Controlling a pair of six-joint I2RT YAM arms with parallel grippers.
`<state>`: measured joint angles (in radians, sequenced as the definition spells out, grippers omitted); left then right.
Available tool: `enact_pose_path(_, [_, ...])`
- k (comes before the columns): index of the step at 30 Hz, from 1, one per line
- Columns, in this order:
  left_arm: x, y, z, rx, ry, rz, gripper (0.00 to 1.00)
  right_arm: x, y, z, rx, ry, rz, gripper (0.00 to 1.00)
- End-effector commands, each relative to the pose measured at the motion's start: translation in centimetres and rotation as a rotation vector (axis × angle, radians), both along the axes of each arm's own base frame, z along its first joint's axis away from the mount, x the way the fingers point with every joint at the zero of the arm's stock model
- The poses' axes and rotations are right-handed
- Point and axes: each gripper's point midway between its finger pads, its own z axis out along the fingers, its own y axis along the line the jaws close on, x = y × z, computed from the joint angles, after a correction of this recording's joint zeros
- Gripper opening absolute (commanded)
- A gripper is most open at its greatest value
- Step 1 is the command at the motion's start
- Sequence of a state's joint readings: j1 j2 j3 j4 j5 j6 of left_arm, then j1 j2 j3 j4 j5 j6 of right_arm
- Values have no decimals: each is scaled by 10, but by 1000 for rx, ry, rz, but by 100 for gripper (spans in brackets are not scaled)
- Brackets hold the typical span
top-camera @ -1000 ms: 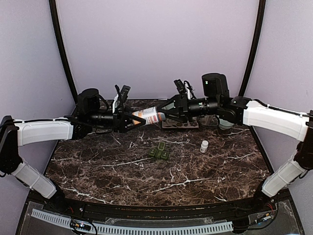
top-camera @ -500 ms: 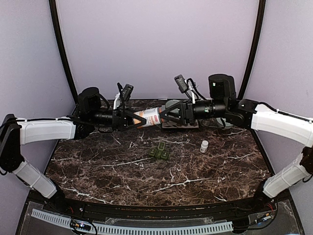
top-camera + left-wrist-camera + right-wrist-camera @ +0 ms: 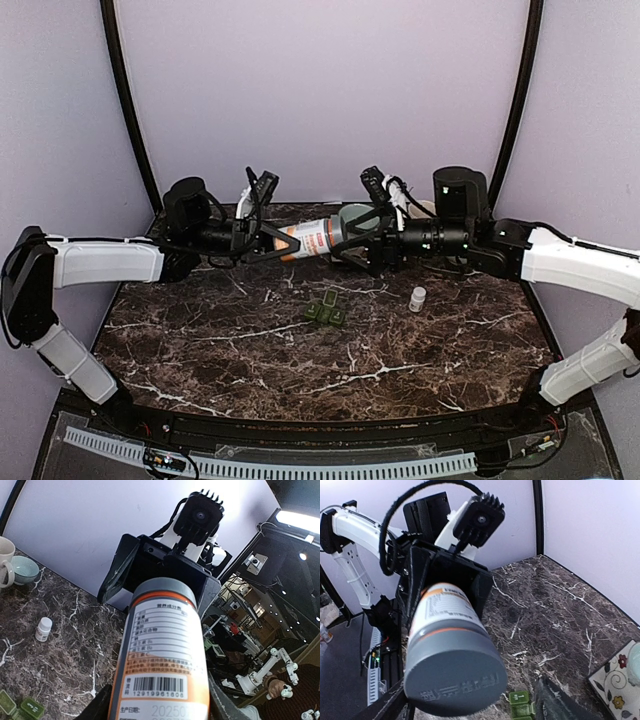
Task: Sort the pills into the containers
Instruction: Unscrew the lid of the pill bottle.
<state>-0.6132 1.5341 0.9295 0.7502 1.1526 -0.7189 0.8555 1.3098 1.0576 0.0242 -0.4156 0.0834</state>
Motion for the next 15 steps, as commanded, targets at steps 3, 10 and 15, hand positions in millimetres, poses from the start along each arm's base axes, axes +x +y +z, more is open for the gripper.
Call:
enact_pose_path(3, [-4,6,28,-41,-174,25,6,6,-9,16,64,52,-73,91])
enact_pose_path(10, [6,8,20,-7,-246,115,6,-6,-11,42,165,179,-56,93])
enact_pose_path(15, [11,9,18,-3,-283,151,6,-9,-10,49,208,314,-61,92])
